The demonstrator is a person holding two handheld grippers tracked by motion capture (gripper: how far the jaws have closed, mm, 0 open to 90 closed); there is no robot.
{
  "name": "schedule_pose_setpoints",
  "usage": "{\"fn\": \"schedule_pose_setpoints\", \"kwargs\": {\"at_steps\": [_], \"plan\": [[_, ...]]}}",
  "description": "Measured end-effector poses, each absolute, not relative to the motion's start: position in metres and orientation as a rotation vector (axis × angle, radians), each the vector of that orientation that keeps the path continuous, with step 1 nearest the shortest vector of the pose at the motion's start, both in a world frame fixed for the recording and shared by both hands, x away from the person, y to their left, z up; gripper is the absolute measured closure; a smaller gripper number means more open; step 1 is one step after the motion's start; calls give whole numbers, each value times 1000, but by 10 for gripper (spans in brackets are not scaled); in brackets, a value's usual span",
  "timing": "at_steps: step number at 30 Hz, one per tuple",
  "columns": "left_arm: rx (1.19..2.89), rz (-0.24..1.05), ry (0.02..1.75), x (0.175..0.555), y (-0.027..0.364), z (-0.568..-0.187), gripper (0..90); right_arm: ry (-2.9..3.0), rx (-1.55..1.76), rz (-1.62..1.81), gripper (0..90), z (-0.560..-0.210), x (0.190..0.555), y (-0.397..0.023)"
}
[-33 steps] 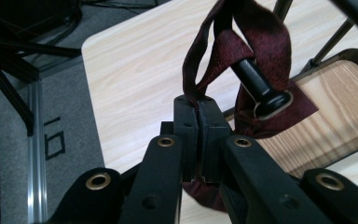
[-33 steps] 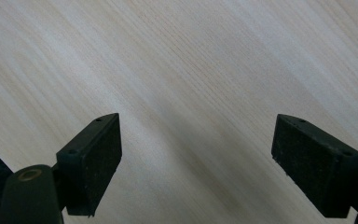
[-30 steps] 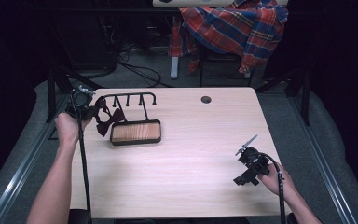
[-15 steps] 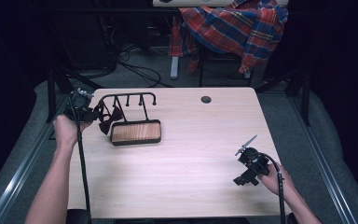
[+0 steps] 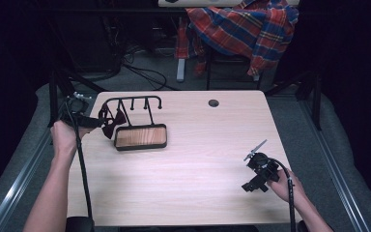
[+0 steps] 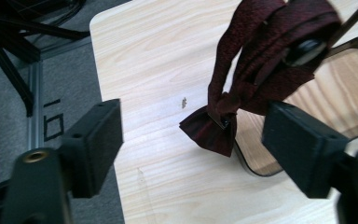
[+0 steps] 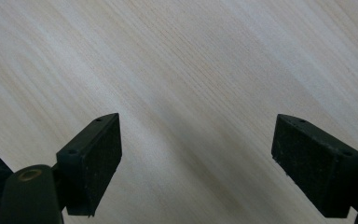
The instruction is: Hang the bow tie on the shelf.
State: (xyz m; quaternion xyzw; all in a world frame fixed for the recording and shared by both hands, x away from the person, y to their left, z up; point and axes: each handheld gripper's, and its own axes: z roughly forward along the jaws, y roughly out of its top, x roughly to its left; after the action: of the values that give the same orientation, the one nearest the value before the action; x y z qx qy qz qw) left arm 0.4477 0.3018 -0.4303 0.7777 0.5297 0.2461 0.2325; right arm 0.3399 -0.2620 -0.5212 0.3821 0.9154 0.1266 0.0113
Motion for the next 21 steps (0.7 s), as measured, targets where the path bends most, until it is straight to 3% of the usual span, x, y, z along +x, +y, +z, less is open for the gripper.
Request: {"fn": "schedule_pose_setpoints", "kwargs": {"at_steps": [21], "plan": [[2174,638,1396,397,288,-420,20,2848,1209,415,159,-522,338,-260]]}}
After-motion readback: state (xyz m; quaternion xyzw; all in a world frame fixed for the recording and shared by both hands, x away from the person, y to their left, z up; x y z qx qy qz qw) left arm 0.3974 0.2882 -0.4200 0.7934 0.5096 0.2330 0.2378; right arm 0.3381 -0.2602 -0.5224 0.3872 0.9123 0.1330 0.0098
